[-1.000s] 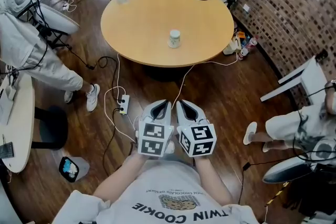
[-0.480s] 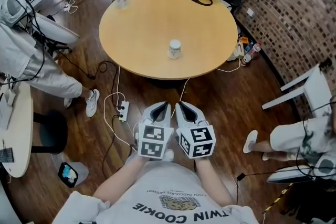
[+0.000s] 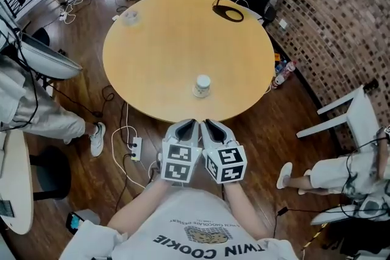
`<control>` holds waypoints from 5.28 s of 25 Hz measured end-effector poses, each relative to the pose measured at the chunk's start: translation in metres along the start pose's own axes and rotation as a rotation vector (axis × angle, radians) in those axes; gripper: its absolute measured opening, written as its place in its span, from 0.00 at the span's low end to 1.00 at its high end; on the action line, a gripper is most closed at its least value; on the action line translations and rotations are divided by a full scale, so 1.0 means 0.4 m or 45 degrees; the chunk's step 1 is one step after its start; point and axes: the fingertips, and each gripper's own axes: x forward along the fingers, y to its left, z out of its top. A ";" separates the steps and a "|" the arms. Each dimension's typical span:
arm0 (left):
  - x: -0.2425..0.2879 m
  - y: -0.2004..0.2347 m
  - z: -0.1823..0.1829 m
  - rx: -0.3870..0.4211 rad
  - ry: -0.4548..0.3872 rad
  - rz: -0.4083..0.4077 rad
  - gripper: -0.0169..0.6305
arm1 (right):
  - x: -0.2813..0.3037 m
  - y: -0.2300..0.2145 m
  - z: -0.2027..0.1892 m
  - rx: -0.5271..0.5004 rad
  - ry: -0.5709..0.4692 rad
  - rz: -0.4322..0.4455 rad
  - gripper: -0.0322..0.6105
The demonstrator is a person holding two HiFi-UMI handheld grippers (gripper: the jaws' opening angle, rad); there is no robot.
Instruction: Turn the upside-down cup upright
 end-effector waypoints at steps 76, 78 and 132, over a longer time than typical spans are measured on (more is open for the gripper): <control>0.334 0.385 0.103 -0.178 0.054 0.104 0.04 | 0.555 -0.254 -0.162 -1.702 1.171 0.553 0.52; 0.333 0.390 0.104 -0.183 0.054 0.112 0.04 | 0.571 -0.245 -0.156 -1.720 1.163 0.567 0.52; 0.350 0.350 0.107 -0.111 0.102 0.078 0.04 | 0.516 -0.290 -0.070 0.265 0.384 0.315 0.20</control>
